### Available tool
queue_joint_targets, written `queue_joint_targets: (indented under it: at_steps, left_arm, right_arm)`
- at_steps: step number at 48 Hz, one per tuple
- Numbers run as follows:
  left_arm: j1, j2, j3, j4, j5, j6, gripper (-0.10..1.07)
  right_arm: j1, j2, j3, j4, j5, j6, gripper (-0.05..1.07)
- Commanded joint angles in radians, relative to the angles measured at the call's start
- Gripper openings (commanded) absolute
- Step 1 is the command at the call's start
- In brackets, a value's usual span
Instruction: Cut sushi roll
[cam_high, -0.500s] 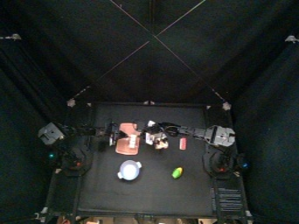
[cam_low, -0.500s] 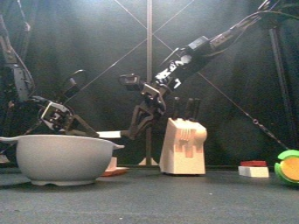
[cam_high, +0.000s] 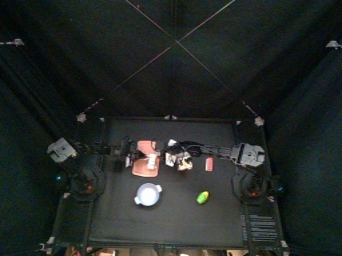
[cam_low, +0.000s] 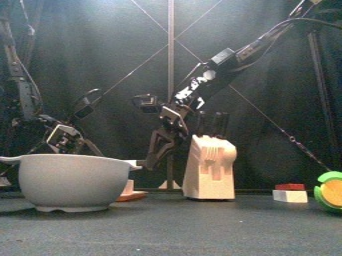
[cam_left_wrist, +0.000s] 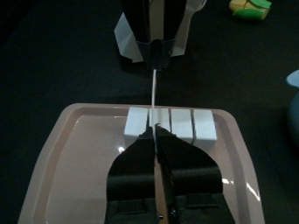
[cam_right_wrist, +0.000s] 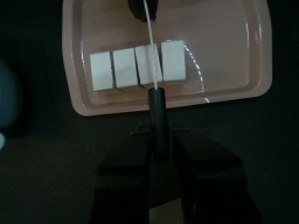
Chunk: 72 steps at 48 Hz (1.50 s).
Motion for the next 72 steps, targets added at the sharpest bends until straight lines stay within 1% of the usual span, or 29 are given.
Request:
queue_joint_targets:
  at_steps: [1, 12, 23, 30, 72]
  left_arm:
    - [0.006, 0.005, -0.018, -0.002, 0.002, -0.002, 0.29]
    - [0.006, 0.029, -0.023, -0.002, 0.031, -0.002, 0.29]
    - [0.006, 0.040, -0.025, -0.002, 0.031, -0.002, 0.29]
    - [0.006, 0.040, -0.025, -0.002, 0.031, -0.002, 0.29]
    - [0.008, 0.083, -0.038, -0.003, 0.038, -0.003, 0.29]
  right_arm:
    - [0.000, -0.014, -0.026, 0.002, -0.002, 0.000, 0.51]
    - [0.000, 0.003, -0.034, -0.003, -0.003, 0.025, 0.51]
    - [0.003, 0.005, -0.035, -0.107, 0.000, 0.104, 0.51]
    - [0.009, 0.008, -0.037, -0.147, 0.005, 0.143, 0.51]
    - [0.008, 0.025, -0.040, -0.143, 0.002, 0.158, 0.51]
